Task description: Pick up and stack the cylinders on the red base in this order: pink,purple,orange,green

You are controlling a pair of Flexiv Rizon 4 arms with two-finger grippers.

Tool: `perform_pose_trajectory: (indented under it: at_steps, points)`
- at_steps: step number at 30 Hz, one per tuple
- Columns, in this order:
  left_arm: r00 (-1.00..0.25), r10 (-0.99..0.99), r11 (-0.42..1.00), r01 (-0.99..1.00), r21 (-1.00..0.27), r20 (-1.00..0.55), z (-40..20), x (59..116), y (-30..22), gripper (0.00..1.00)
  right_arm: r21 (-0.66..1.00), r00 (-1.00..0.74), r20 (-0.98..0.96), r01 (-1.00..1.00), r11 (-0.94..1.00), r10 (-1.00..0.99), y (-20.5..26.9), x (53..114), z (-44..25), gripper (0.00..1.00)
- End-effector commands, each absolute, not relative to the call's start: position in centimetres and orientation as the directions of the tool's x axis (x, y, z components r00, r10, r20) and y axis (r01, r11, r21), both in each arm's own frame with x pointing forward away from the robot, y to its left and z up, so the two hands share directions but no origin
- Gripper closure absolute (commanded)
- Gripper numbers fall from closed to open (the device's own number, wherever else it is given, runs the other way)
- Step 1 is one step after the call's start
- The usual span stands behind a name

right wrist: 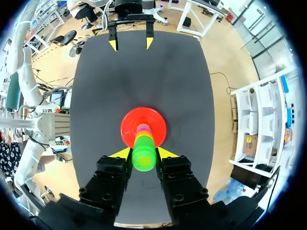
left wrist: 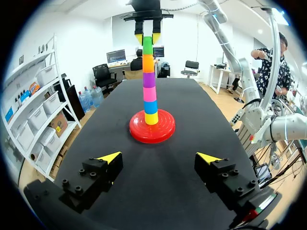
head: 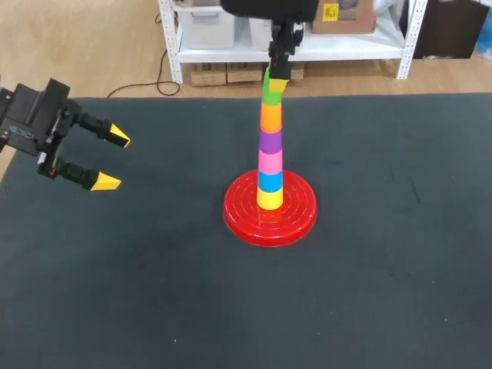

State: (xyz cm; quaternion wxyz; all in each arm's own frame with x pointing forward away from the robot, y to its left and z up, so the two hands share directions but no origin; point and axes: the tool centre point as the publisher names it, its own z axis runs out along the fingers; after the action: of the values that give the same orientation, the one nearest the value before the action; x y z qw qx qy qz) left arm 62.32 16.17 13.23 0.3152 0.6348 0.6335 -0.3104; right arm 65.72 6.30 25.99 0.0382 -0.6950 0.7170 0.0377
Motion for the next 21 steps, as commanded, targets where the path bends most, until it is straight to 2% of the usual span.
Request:
perform_pose_trajectory:
  at_steps: [1, 21]
  points:
    - [0.006, 0.609, 0.0, 1.0, 0.007, -0.793, 13.2, 62.4, 16.2, 0.0, 0.005, -0.028, -0.109, -1.0, 0.027, -0.994, 6.3, 65.7, 25.9, 1.0]
    - [0.006, 0.609, 0.0, 1.0, 0.007, -0.793, 13.2, 62.4, 16.2, 0.0, -0.05, -0.005, -0.039, -0.999, 0.007, -0.999, 6.5, 65.0, 24.5, 1.0]
